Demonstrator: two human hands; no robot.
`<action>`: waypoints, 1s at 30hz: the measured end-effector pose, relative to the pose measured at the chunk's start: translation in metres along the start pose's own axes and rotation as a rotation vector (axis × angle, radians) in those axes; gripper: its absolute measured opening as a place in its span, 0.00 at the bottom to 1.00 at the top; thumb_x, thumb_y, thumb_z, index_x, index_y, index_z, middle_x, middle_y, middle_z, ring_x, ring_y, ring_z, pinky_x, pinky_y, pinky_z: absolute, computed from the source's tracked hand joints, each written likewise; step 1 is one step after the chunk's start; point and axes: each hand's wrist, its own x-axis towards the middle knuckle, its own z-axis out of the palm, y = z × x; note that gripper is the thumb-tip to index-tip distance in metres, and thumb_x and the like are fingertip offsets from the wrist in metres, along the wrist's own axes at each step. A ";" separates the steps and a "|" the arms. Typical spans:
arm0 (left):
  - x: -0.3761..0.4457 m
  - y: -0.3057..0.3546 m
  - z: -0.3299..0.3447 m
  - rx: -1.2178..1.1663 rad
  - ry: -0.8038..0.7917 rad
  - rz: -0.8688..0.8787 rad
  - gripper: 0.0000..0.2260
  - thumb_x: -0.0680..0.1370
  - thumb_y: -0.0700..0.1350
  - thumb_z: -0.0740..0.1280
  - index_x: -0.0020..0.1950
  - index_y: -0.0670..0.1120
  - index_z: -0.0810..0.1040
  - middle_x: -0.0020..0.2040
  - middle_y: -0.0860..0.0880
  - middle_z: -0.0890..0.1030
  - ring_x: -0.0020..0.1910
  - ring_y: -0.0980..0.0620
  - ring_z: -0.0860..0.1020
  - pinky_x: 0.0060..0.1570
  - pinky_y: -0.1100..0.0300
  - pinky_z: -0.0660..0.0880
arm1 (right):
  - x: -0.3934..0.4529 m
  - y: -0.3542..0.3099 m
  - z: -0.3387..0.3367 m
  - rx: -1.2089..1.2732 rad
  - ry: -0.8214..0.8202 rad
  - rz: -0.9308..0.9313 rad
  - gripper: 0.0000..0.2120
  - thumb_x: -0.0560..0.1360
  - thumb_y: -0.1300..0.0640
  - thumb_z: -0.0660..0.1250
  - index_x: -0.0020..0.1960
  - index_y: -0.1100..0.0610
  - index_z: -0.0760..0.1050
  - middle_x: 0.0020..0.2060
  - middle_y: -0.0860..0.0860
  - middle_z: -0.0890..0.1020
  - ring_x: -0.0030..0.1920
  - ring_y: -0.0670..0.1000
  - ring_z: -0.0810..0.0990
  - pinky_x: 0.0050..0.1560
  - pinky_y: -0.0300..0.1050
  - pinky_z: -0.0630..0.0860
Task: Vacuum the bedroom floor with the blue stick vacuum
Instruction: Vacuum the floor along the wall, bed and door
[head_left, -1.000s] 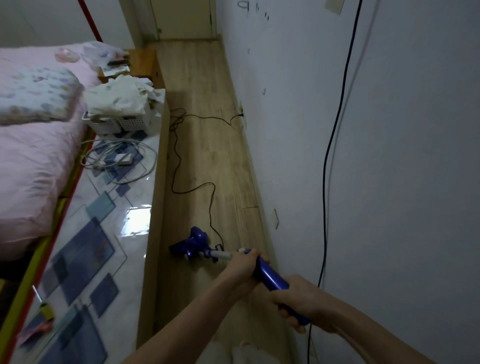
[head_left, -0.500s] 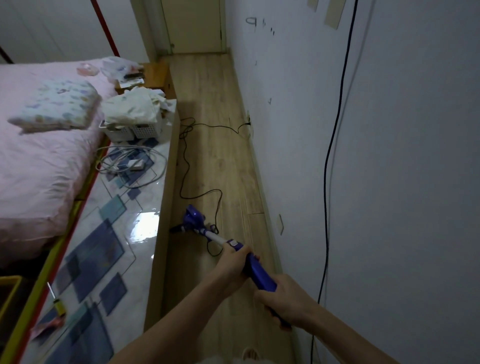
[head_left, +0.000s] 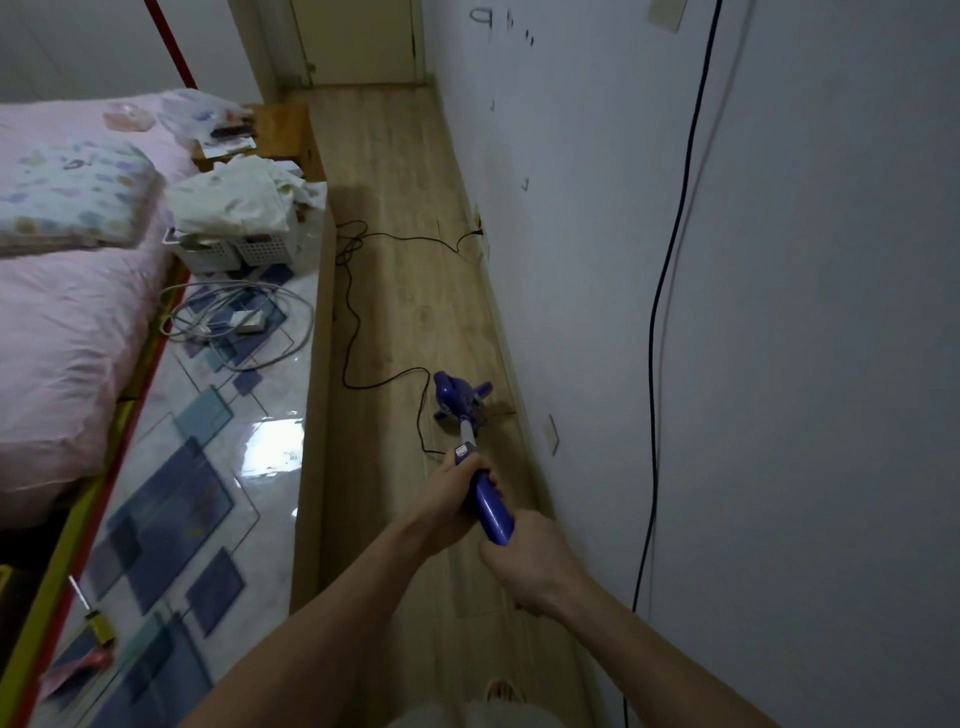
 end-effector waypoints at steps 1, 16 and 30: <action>0.004 0.001 -0.001 -0.001 -0.007 -0.011 0.17 0.77 0.33 0.61 0.65 0.42 0.66 0.35 0.46 0.74 0.33 0.53 0.74 0.40 0.57 0.74 | 0.003 -0.002 0.001 -0.005 -0.001 0.018 0.12 0.77 0.55 0.65 0.56 0.53 0.64 0.37 0.49 0.72 0.30 0.45 0.71 0.30 0.34 0.72; -0.003 -0.020 -0.025 -0.165 0.135 -0.082 0.07 0.76 0.32 0.59 0.52 0.42 0.67 0.34 0.44 0.71 0.35 0.50 0.71 0.41 0.56 0.73 | 0.005 -0.011 -0.008 -0.203 -0.266 0.142 0.15 0.77 0.53 0.65 0.58 0.54 0.63 0.41 0.53 0.74 0.32 0.48 0.74 0.34 0.40 0.75; -0.069 -0.020 -0.089 -0.145 0.365 -0.101 0.05 0.77 0.34 0.62 0.52 0.39 0.69 0.37 0.42 0.74 0.37 0.48 0.74 0.37 0.55 0.74 | -0.030 -0.035 0.062 -0.027 -0.419 0.115 0.09 0.78 0.55 0.64 0.53 0.55 0.65 0.33 0.53 0.74 0.23 0.45 0.71 0.25 0.37 0.70</action>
